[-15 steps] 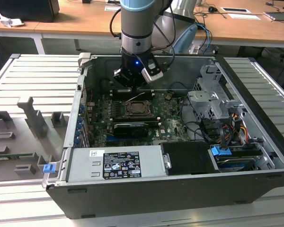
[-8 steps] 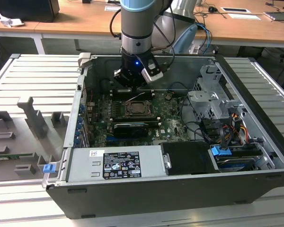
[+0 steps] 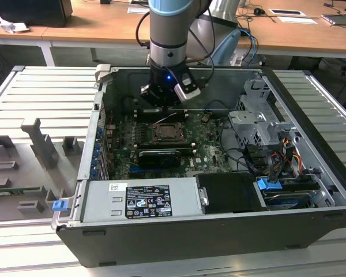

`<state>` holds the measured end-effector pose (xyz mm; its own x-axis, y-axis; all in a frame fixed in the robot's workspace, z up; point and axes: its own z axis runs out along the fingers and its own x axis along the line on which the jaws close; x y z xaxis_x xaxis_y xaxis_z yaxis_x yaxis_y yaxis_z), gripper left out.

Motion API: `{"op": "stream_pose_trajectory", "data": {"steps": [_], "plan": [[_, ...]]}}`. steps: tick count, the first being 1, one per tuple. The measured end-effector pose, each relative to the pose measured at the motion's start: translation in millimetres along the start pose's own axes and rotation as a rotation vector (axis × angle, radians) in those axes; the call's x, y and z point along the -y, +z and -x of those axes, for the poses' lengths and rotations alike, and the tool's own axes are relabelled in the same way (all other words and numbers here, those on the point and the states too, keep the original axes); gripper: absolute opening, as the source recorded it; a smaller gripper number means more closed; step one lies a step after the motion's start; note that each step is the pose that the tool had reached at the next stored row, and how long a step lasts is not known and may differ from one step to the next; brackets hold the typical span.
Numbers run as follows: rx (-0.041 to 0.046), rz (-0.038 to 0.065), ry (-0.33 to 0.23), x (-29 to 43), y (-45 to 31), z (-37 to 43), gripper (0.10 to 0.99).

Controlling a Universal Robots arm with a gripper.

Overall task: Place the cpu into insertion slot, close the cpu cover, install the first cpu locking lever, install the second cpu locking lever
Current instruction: 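Install the first cpu locking lever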

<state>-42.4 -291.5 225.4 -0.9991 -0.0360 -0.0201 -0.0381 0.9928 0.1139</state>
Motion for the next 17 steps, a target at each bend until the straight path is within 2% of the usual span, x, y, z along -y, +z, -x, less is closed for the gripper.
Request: {"op": "stream_pose_trajectory", "data": {"steps": [8, 17], "plan": [[-0.0001, 0.0, 0.0, -0.3, 4.5, 6.1, 0.106], [-0.0001, 0.0, 0.0, 0.0, 10.5, 17.0, 0.106]]}}
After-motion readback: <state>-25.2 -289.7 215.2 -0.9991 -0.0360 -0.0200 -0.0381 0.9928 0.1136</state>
